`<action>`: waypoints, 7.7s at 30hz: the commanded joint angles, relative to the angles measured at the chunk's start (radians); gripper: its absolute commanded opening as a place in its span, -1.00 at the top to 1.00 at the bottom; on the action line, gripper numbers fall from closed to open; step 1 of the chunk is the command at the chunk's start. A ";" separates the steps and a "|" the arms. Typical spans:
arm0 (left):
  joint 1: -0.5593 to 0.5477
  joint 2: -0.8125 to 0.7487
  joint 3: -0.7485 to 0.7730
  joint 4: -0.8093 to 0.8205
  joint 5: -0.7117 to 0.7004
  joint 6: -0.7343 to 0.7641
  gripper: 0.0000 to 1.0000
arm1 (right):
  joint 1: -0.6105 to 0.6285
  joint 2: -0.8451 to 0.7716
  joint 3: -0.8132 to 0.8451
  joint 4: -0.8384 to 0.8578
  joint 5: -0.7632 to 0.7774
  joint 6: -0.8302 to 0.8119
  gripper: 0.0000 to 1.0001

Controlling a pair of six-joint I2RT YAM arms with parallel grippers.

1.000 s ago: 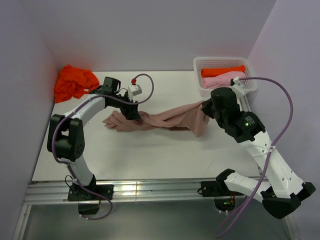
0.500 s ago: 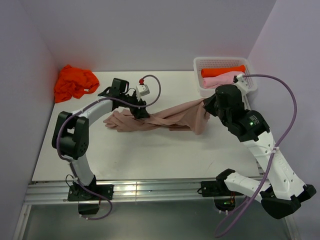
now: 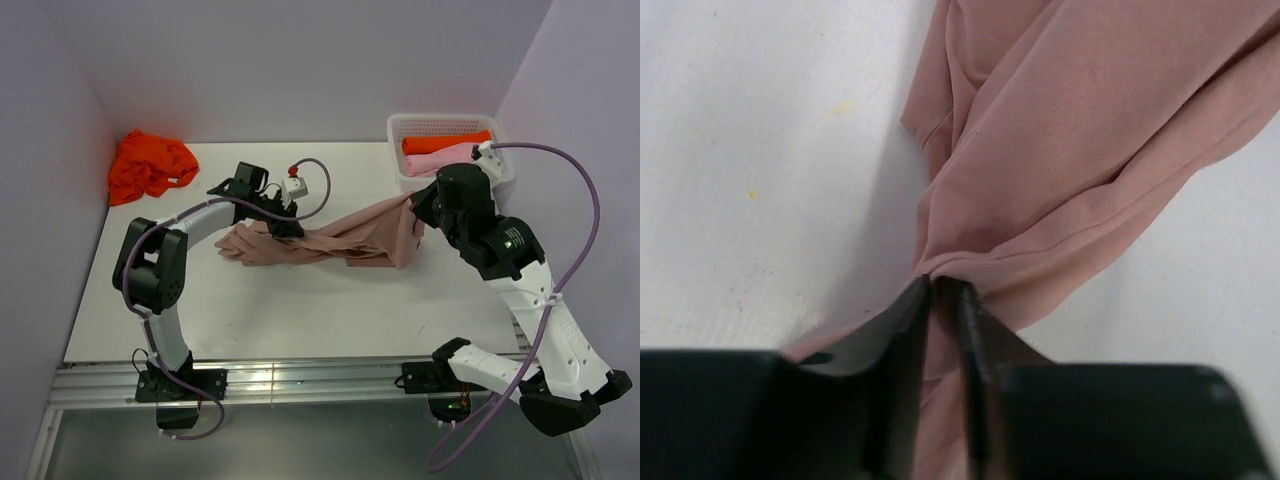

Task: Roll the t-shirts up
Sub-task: Flatten the tshirt

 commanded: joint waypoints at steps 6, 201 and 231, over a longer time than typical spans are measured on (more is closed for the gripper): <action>0.005 -0.064 0.069 0.006 -0.058 -0.014 0.99 | -0.028 0.034 0.101 0.017 -0.017 -0.044 1.00; 0.982 -0.090 0.691 -0.290 0.318 -0.254 0.99 | -0.278 0.344 0.214 0.510 -0.497 -0.164 1.00; 0.821 -0.079 -0.141 -0.592 -0.204 0.471 0.99 | -0.263 0.389 -0.471 0.511 -0.303 -0.094 -0.18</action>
